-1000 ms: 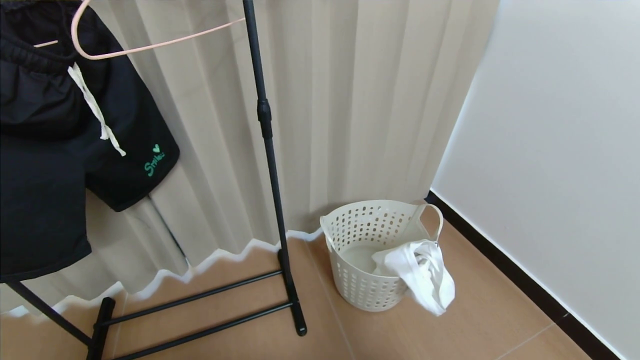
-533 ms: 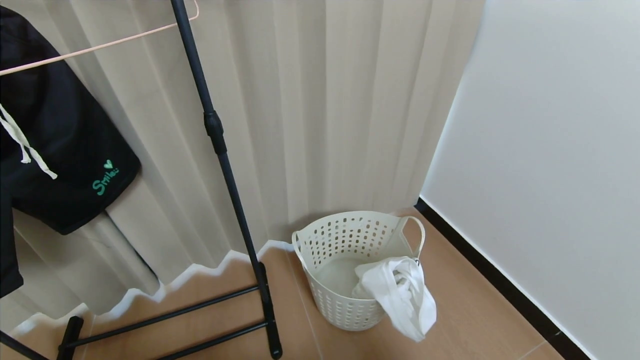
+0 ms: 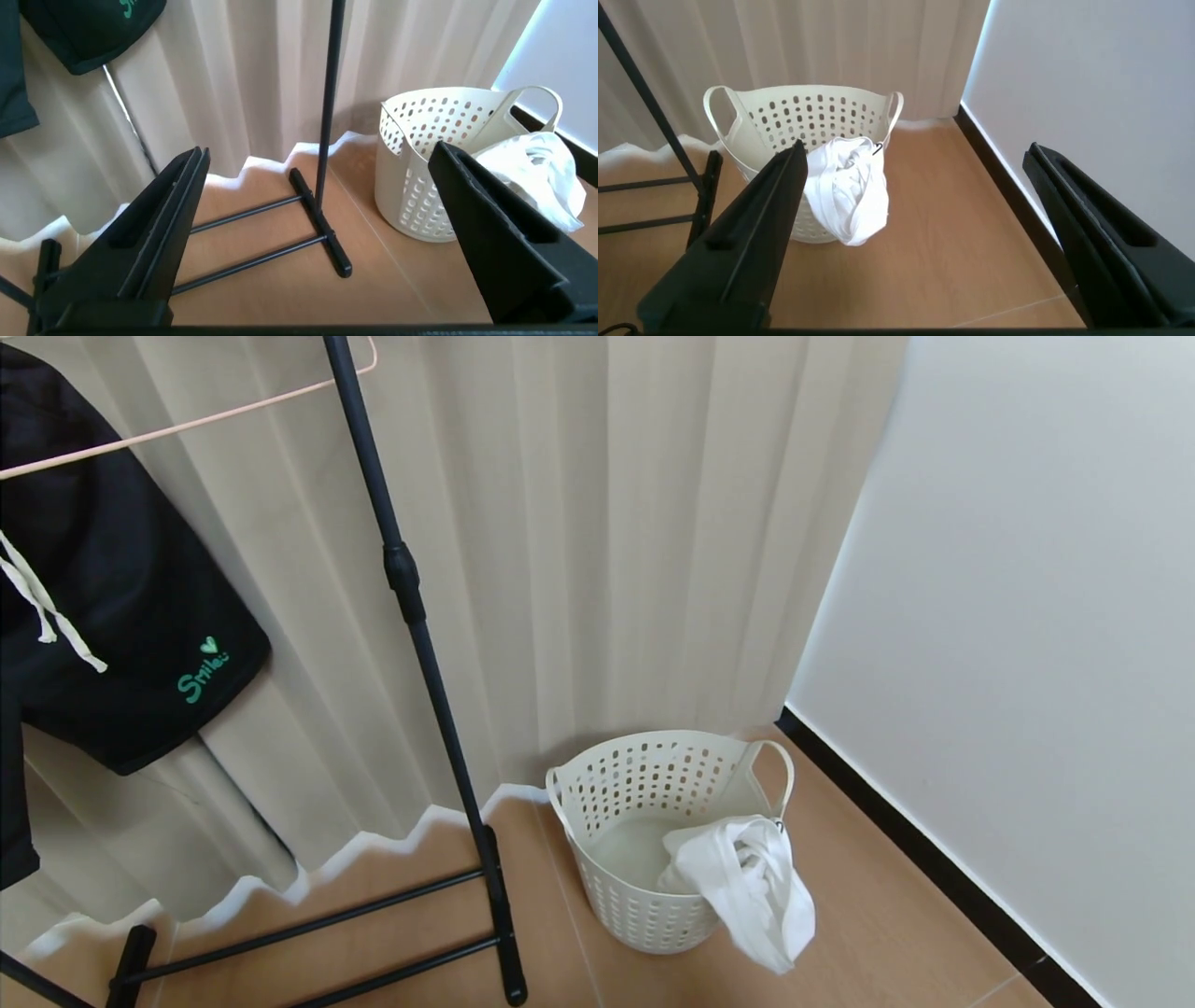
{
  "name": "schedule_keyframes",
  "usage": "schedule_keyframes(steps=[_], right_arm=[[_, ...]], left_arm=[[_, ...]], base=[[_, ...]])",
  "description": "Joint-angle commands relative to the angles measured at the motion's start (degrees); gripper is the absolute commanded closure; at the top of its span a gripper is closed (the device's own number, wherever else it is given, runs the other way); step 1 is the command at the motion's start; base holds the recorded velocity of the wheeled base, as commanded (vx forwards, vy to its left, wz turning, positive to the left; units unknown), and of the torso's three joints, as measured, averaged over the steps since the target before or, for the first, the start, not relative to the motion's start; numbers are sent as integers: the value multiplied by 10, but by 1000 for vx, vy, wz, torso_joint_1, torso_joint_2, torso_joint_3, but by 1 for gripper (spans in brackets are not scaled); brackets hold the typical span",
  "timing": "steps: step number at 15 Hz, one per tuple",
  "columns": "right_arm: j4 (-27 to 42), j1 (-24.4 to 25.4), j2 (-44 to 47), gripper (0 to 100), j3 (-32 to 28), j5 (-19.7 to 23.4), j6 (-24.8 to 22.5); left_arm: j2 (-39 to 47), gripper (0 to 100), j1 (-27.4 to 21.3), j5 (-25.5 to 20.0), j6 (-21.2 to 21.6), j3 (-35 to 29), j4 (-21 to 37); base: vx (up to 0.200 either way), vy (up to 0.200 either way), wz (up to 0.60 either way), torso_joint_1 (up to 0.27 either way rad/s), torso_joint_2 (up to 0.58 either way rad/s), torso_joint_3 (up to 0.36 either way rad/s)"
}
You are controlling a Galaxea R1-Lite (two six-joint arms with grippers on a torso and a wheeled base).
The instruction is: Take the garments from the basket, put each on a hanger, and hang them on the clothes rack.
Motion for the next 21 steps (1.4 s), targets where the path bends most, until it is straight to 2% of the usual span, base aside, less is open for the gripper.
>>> schedule_keyframes(steps=[1,21], right_arm=[[0,0,0,0,0,0,0],[0,0,0,0,0,0,0]], left_arm=[[0,0,0,1,0,0,0],[0,0,0,1,0,0,0]], base=[[0,0,0,2,12,-56],[0,0,0,3,3,-115]])
